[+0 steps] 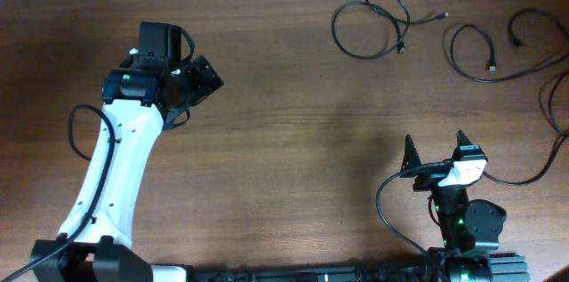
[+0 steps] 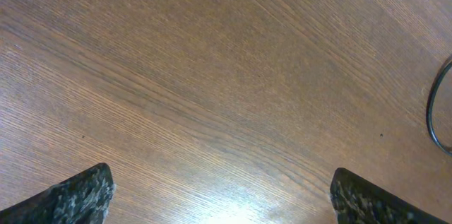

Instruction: Untangle cables

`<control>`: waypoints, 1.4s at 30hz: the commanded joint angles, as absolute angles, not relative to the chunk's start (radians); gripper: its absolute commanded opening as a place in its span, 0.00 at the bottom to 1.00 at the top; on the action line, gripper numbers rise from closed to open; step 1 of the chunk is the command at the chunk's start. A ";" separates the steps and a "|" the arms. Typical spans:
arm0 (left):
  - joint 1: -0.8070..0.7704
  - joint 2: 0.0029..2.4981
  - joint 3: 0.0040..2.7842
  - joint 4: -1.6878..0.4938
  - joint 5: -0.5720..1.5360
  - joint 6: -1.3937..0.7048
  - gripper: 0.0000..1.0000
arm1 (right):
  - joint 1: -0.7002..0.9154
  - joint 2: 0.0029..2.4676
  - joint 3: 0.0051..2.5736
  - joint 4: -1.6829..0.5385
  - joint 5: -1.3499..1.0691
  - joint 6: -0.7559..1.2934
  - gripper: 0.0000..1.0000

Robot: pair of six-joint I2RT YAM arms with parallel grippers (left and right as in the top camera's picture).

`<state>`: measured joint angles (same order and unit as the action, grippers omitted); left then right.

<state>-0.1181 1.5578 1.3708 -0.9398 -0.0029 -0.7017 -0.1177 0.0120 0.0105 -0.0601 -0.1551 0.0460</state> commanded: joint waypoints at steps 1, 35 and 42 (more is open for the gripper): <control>-0.118 1.548 1.377 -0.941 0.001 -0.714 0.99 | -0.113 0.004 0.006 -0.067 -0.146 0.041 0.99; -0.034 0.113 1.088 -1.416 -0.241 -0.488 0.99 | -0.113 0.006 0.006 -0.067 -0.146 0.041 0.99; -0.017 0.007 1.102 -1.431 -0.241 -0.488 0.99 | -0.113 0.006 0.006 -0.067 -0.146 0.041 0.99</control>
